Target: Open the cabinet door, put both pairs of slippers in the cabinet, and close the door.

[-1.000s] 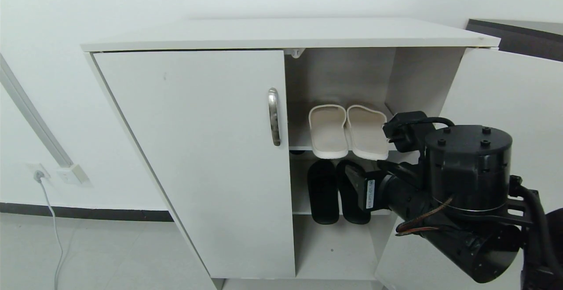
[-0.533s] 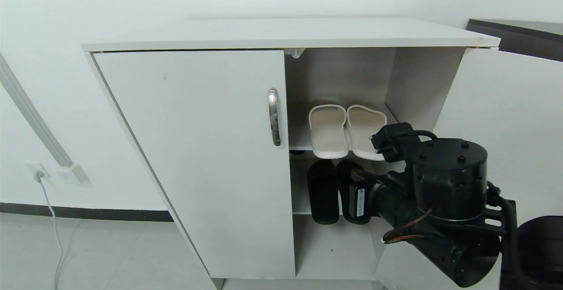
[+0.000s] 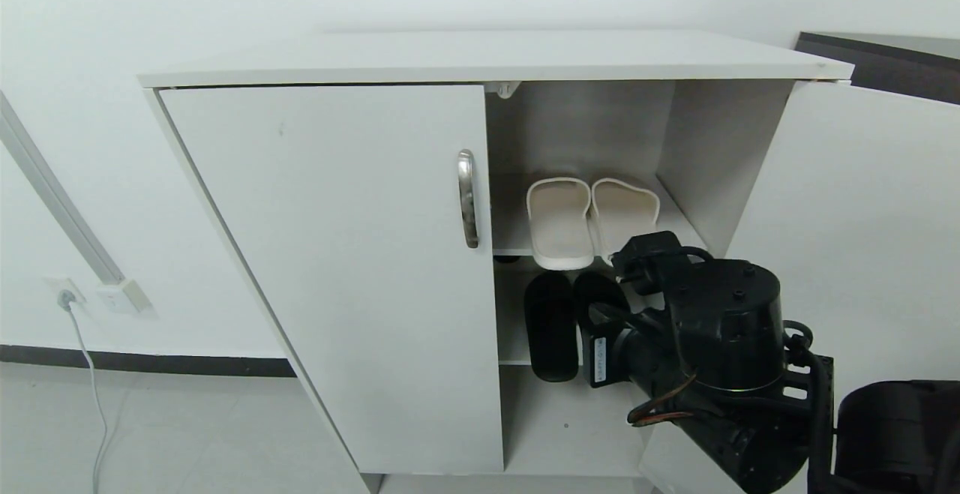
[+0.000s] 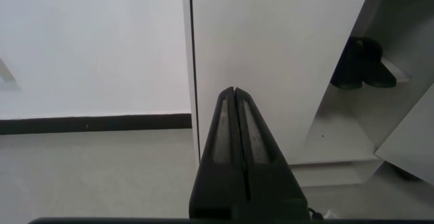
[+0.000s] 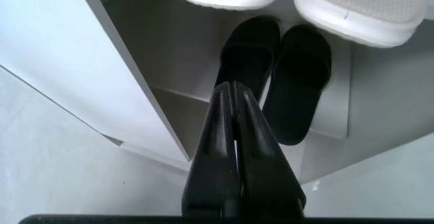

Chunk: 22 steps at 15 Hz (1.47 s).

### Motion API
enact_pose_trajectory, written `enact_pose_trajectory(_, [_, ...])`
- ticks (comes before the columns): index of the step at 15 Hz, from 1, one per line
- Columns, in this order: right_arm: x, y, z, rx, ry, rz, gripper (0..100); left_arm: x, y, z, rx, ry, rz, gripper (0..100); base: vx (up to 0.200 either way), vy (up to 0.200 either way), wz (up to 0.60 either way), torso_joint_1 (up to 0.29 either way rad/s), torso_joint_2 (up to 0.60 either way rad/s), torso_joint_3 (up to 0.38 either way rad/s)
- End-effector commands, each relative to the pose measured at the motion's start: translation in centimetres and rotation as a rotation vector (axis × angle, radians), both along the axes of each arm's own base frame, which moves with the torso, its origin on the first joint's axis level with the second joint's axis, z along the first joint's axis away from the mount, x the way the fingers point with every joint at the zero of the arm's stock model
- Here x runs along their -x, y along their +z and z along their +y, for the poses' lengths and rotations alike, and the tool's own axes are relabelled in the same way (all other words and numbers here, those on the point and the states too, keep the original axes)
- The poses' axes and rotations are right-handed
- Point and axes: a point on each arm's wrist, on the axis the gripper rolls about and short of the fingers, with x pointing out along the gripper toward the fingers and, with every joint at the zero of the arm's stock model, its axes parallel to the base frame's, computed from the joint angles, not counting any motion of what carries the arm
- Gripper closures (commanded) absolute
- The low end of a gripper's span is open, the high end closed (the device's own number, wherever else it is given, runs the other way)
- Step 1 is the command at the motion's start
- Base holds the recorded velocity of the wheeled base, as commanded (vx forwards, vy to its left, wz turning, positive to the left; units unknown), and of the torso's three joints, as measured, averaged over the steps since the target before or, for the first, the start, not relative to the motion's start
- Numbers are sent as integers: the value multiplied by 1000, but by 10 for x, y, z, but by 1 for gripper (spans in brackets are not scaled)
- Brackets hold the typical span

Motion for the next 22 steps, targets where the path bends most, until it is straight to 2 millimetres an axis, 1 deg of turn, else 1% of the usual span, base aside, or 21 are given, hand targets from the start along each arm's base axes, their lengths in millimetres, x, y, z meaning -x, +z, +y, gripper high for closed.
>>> enact_pose_trajectory(1, [-1,-3,2,8,0,6,100,0,0,0,0,0,1,100,-200,0,0,17,2,7])
enact_pose_trajectory(12, [-2,-14,1,42,-8,20,100,0,0,0,-1,-1,1,100,-200,0,0,2,3,5])
enact_pose_trajectory(19, [-6,-19,-4,47,-22,27,100,0,0,0,-6,-1,-1,100,0,0,0,0,0,0])
enact_pose_trajectory(22, [-5,-18,-5,44,-24,23,100,0,0,0,-4,-1,1,100,0,0,0,2,-154,-253])
